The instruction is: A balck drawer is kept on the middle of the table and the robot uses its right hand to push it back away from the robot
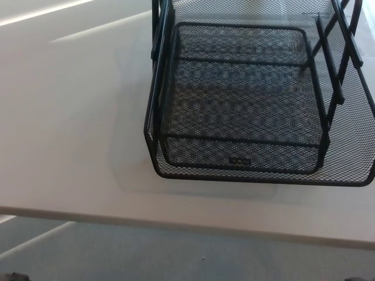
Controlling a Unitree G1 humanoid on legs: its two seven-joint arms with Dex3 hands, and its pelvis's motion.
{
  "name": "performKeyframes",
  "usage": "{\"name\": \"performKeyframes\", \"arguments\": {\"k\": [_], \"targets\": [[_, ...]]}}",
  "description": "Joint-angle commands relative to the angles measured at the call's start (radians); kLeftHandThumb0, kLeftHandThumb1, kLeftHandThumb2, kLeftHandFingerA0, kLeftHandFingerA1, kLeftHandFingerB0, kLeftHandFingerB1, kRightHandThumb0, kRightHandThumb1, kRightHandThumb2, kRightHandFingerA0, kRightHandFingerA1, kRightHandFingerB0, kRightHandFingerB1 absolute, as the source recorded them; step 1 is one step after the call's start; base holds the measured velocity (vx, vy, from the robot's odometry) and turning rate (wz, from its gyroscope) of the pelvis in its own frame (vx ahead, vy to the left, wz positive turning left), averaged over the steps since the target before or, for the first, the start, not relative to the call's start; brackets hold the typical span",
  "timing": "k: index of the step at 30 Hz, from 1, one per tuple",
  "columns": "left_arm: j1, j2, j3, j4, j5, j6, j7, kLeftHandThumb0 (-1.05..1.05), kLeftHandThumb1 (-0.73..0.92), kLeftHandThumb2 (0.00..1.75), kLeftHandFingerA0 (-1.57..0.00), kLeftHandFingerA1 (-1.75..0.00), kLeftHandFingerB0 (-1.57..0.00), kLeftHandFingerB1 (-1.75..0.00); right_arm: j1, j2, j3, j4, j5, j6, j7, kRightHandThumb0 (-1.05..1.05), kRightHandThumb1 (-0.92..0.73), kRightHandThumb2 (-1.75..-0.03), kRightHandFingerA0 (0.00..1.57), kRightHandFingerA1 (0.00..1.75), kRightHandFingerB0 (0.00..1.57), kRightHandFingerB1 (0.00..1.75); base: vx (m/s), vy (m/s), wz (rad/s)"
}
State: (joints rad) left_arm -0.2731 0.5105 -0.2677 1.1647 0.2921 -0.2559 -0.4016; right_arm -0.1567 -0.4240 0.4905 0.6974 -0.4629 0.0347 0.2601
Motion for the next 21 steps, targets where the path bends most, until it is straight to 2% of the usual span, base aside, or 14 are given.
{"name": "performKeyframes", "arguments": {"k": [1,2,5,6,7,10,12,13,19,21], "targets": [[-0.013,0.022,0.0,0.017,0.012,-0.031,-0.027,-0.56,0.75,0.63,-0.49,-0.39,-0.32,-0.32,0.419,-0.403,-0.188,-0.938,0.231,0.01,0.382,-0.55,-0.82,-0.65,0.49,0.4,0.37,0.34,0.0,0.0,0.0],[-0.013,0.022,-0.002,0.016,0.013,-0.029,-0.027,-0.56,0.75,0.63,-0.49,-0.39,-0.32,-0.32,0.441,-0.456,-0.221,-1.02,0.327,-0.039,0.443,-0.55,-0.82,-0.65,0.49,0.4,0.37,0.34,0.0,0.0,0.0],[-0.013,0.021,-0.002,0.015,0.014,-0.03,-0.026,-0.56,0.75,0.63,-0.49,-0.39,-0.32,-0.32,0.456,-0.481,-0.251,-1.085,0.399,-0.047,0.49,-0.55,-0.81,-0.65,0.51,0.4,0.38,0.34,0.0,0.0,0.0],[-0.014,0.02,-0.002,0.016,0.014,-0.028,-0.027,-0.57,0.72,0.62,-0.47,-0.39,-0.31,-0.32,0.453,-0.509,-0.27,-1.149,0.468,-0.066,0.528,-0.64,-0.66,-0.95,0.48,0.54,0.35,0.48,0.0,0.0,0.0],[-0.015,0.019,-0.003,0.017,0.015,-0.027,-0.025,-0.56,0.72,0.62,-0.47,-0.39,-0.31,-0.32,0.452,-0.526,-0.286,-1.201,0.521,-0.067,0.557,-0.62,-0.78,-0.61,0.58,0.4,0.41,0.34,0.0,0.0,0.0],[-0.016,0.019,-0.002,0.017,0.013,-0.029,-0.028,-0.57,0.72,0.63,-0.47,-0.39,-0.32,-0.33,0.448,-0.553,-0.312,-1.295,0.603,-0.06,0.599,-0.63,-0.72,-0.68,0.57,0.45,0.38,0.37,0.0,0.0,0.0],[-0.016,0.021,-0.004,0.014,0.015,-0.028,-0.028,-0.57,0.72,0.63,-0.47,-0.39,-0.31,-0.32,0.434,-0.573,-0.327,-1.353,0.661,-0.041,0.631,-0.61,-0.72,-0.66,0.55,0.44,0.37,0.37,0.0,0.0,0.0],[-0.016,0.022,-0.004,0.015,0.016,-0.03,-0.03,-0.57,0.72,0.63,-0.46,-0.39,-0.31,-0.32,0.428,-0.58,-0.333,-1.374,0.681,-0.028,0.642,-0.6,-0.78,-0.64,0.56,0.41,0.39,0.35,0.0,0.0,0.0],[-0.018,0.023,-0.008,0.015,0.022,-0.028,-0.02,-0.57,0.72,0.63,-0.47,-0.38,-0.31,-0.32,0.361,-0.625,-0.4,-1.496,0.856,0.067,0.709,-0.6,-0.78,-0.63,0.54,0.42,0.38,0.35,0.0,0.0,0.0],[-0.019,0.022,-0.008,0.012,0.021,-0.028,-0.022,-0.57,0.75,0.63,-0.48,-0.38,-0.32,-0.32,0.34,-0.631,-0.418,-1.514,0.898,0.082,0.718,-0.66,-0.8,-0.64,0.54,0.39,0.39,0.33,0.0,0.0,0.0]]}}
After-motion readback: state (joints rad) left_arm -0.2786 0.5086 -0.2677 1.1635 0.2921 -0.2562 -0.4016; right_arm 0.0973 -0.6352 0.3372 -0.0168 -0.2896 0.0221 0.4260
